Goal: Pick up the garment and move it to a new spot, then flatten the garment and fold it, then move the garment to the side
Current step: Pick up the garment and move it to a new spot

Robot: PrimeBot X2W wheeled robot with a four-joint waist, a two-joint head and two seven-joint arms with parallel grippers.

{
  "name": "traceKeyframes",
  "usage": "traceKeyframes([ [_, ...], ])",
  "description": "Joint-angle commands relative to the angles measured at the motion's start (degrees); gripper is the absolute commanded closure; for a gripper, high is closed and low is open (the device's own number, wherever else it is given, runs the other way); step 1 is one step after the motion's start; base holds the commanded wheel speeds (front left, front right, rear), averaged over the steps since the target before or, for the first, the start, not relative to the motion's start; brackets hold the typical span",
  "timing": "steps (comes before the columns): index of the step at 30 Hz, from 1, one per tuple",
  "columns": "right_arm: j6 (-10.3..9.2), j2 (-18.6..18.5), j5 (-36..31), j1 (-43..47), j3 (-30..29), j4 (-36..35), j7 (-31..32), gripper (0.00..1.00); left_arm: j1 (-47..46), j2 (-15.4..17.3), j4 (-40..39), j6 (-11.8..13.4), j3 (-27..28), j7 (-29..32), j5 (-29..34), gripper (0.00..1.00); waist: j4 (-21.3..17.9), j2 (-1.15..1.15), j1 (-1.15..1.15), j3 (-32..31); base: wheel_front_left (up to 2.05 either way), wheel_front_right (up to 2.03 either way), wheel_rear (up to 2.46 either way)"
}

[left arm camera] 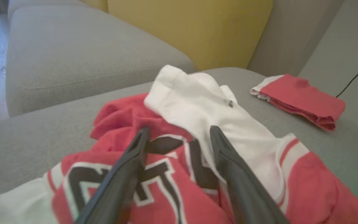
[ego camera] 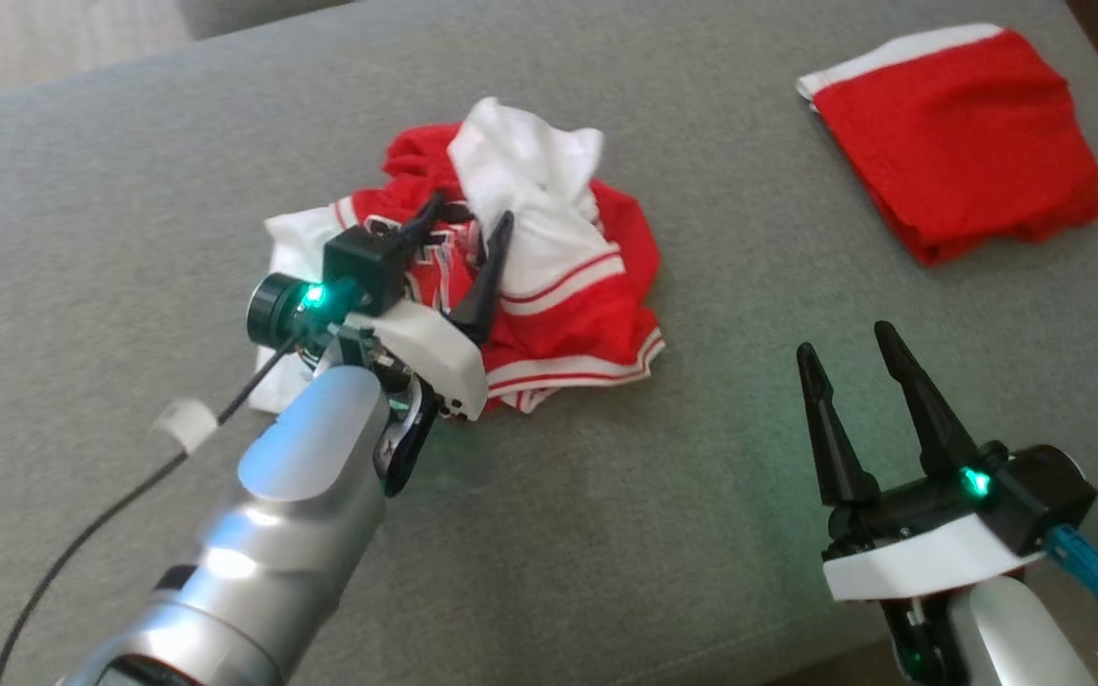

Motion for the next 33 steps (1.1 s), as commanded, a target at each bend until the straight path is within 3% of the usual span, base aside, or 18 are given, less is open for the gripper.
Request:
traceKeyframes([
  [1, 0.40, -0.06, -0.05, -1.27, 1.10, -1.07, -0.62, 0.00, -1.85, 0.20, -0.75, 0.85, 2.23, -2.40, -0.23, 0.00, 2.03, 0.00, -0.01, -2.31, 0.00, 0.00, 0.00],
  [6, 0.40, -0.07, 0.66, -0.36, 1.03, 1.06, -0.62, 0.00, 1.05, -0.23, -1.54, 4.70, 4.56, -5.95, 0.54, 0.00, 5.68, 0.00, -0.01, -7.87, 0.00, 0.00, 0.00],
  [15, 0.40, 1.95, 1.00, 2.99, -3.22, 3.19, -0.62, 0.00, 20.81, 2.03, -25.27, 13.08, 20.01, -6.05, 9.61, 0.00, 12.72, 0.00, -0.01, -16.49, 0.00, 0.00, 0.00],
  [25, 0.40, 3.58, -0.89, 7.19, -7.32, 2.61, -0.62, 0.00, 43.35, 1.16, -44.64, 16.56, 26.97, -6.05, 20.23, 0.00, 16.47, 0.00, -0.01, -19.54, 0.00, 0.00, 0.00],
  [33, 0.40, 4.33, -3.06, 11.45, -9.38, 1.62, -0.62, 0.00, 54.29, -0.04, -52.25, 17.10, 26.01, -6.06, 24.01, 0.00, 17.31, 0.00, -0.01, -21.00, 0.00, 0.00, 0.00],
])
